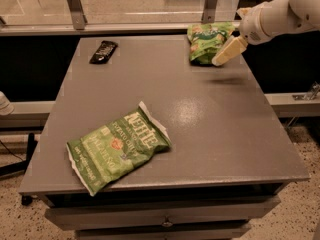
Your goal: Move green rice chip bag near green jalapeno chip bag
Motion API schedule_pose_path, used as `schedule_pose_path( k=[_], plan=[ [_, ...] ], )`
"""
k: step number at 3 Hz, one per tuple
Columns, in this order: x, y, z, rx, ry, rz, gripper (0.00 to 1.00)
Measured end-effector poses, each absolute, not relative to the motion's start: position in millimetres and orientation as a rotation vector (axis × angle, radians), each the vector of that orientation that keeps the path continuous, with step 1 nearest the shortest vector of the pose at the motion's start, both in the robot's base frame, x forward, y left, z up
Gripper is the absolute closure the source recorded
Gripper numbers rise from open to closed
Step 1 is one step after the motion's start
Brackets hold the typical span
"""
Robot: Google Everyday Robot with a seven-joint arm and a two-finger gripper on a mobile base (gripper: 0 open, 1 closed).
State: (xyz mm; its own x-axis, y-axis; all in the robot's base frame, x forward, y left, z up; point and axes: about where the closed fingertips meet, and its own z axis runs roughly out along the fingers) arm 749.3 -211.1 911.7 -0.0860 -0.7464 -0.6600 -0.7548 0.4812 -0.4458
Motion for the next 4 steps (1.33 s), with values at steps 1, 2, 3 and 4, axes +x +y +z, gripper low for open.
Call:
schedule_pose_path(
  k=[1, 2, 3, 4],
  plan=[
    [760, -208, 905, -1.246, 1.821, 0.025, 0.00],
    [768, -202, 892, -1.231, 1.831, 0.043, 0.00],
    [774, -198, 879, -1.213, 1.848, 0.061, 0.00],
    [777, -194, 866, -1.196, 1.866, 0.077, 0.17]
  ],
)
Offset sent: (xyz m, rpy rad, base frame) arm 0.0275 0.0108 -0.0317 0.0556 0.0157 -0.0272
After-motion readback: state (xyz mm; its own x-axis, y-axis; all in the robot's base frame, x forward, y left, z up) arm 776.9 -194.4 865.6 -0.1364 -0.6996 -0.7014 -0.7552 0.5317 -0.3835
